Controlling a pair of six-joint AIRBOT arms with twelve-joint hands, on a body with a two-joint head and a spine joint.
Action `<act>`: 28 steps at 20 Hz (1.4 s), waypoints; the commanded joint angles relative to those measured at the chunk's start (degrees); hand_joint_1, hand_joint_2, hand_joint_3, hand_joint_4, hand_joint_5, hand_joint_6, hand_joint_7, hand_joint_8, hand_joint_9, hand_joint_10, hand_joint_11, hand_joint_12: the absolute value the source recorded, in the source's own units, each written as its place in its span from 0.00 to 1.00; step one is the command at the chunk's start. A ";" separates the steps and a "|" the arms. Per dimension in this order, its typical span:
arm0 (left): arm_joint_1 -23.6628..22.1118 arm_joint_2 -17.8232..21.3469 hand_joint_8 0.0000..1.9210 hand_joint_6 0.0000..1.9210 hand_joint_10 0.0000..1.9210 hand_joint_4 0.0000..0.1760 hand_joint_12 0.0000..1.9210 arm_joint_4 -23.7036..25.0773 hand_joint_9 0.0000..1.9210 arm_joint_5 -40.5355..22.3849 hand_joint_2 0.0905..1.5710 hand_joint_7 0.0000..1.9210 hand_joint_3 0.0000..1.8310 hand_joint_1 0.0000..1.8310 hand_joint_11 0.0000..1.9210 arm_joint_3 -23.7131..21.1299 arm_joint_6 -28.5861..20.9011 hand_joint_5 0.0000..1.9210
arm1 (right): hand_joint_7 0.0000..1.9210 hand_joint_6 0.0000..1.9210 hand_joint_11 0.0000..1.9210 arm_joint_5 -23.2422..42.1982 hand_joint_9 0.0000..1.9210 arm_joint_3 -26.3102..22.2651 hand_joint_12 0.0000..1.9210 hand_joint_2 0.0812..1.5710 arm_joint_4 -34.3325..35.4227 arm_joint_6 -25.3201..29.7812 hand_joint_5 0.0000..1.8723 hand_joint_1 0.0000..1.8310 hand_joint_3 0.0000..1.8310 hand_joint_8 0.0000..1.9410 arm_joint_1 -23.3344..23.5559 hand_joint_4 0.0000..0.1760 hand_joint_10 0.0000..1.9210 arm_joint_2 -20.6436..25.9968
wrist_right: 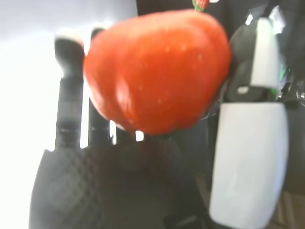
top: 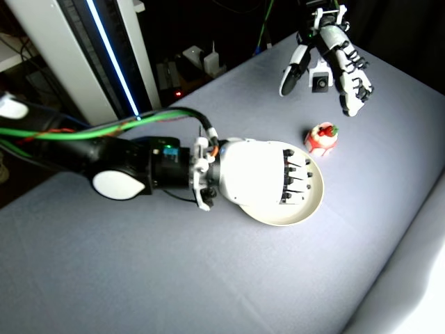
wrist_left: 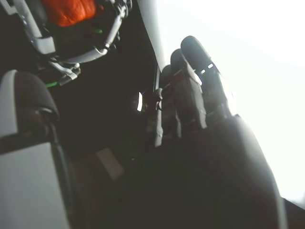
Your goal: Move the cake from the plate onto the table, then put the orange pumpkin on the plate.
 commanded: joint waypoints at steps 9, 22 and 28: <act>-3.45 -1.16 0.00 0.00 0.00 0.00 0.48 -1.67 0.37 -10.24 0.69 0.31 0.00 0.58 0.26 1.31 -0.24 0.24 | 0.51 0.59 0.41 3.90 0.48 4.29 0.70 0.71 -5.65 3.02 0.44 0.74 0.00 0.52 0.87 0.00 0.64 -4.96; -3.11 -1.49 0.00 0.00 0.00 0.00 0.48 -1.81 0.37 -10.54 0.69 0.31 0.00 0.58 0.26 1.50 -0.24 0.24 | 0.18 0.00 0.00 3.74 0.15 3.23 0.42 0.54 -5.01 3.35 0.19 0.49 0.00 0.00 1.50 0.27 0.00 -3.75; -3.01 -1.66 0.00 0.00 0.00 0.00 0.48 -1.99 0.37 -10.49 0.69 0.31 0.00 0.58 0.26 1.50 -0.24 0.24 | 0.11 0.00 0.00 4.00 0.09 1.29 0.26 0.49 -5.76 3.35 0.11 0.47 0.00 0.00 2.48 1.00 0.00 -1.67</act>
